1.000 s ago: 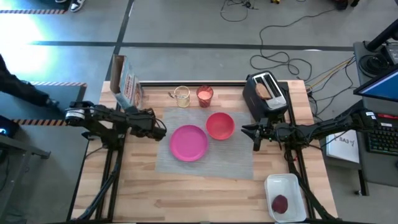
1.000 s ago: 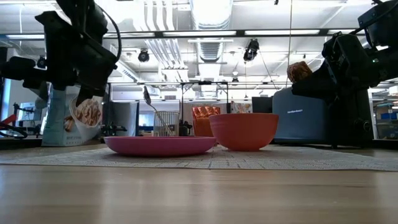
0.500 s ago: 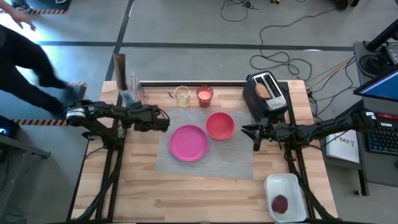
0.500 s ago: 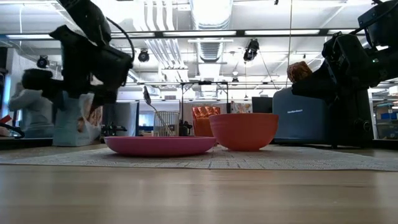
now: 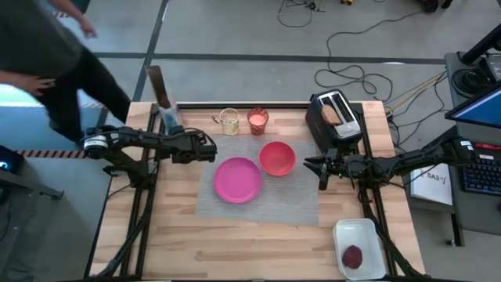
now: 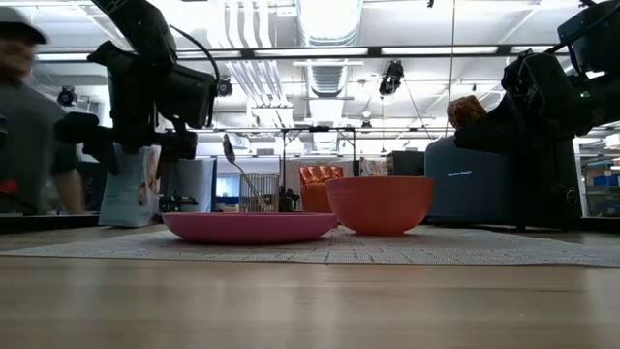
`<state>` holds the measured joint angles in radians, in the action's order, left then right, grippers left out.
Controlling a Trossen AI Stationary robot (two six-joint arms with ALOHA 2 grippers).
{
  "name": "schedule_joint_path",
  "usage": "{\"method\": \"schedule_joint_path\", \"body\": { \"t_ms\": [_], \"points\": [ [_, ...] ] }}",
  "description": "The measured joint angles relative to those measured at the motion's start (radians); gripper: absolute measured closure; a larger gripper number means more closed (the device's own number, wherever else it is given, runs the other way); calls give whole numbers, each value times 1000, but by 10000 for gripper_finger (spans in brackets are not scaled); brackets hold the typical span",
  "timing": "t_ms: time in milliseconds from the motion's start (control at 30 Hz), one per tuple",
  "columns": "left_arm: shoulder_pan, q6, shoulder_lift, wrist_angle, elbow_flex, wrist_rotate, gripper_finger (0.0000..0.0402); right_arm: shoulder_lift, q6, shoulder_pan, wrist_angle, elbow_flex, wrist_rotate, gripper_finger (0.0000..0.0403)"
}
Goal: Arrange a breakfast setting
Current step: Pour the cereal from the cereal box into the red bowl
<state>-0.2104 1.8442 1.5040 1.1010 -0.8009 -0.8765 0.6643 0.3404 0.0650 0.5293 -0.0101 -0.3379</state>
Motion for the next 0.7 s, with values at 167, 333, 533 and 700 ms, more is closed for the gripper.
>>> {"method": "schedule_joint_path", "body": {
  "t_ms": [167,333,533,700],
  "points": [
    [19,21,0,20,0,30,113,0,0,0,0,0,0,316],
    [69,51,0,101,-26,52,113,0,0,0,0,0,0,316],
    [99,126,1,263,-68,81,113,0,0,0,0,0,0,316],
    [96,136,28,274,-48,90,113,0,0,0,0,0,0,316]
  ]
}}
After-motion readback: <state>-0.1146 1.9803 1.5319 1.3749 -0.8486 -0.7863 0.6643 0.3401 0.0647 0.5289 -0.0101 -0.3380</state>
